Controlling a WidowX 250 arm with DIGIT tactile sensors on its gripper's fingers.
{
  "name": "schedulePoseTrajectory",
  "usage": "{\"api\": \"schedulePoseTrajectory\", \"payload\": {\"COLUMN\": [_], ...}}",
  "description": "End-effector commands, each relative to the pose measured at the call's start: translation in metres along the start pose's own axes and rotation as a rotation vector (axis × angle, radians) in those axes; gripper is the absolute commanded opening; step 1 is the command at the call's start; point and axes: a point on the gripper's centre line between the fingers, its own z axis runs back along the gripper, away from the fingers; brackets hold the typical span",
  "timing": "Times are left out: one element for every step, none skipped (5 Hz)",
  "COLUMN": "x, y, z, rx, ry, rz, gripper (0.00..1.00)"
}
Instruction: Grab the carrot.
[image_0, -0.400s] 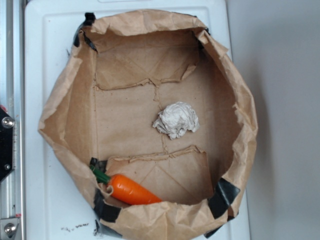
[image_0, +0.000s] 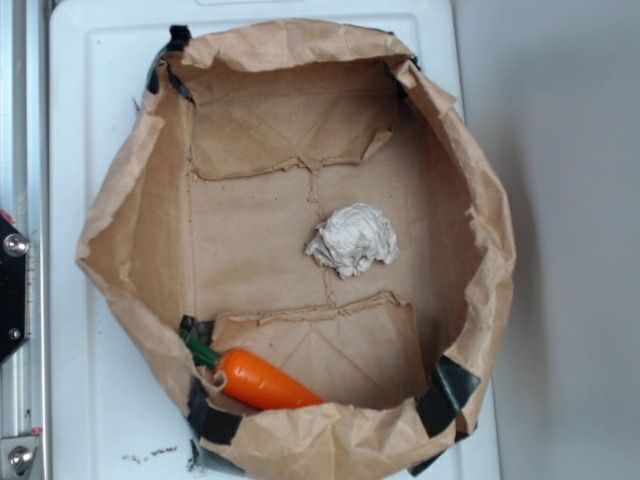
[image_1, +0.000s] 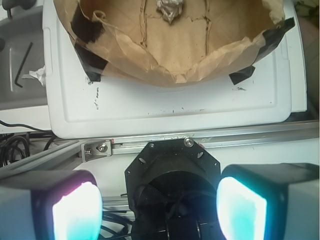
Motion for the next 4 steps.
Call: {"api": "schedulePoseTrajectory", "payload": {"x": [0.095,0.144,0.170,0.164], "y": [-0.056,-0.040,-0.010,0.021], "z": [-0.029,-0.056,-0.081,-0.071], "rx": [0.030,0.048,0.075,-0.055], "ry": [-0.086,-0.080,-0.058,-0.117], "rz": [0.056,0.165,0.260,0.245], "gripper": [1.00,1.00,1.00,1.00]}}
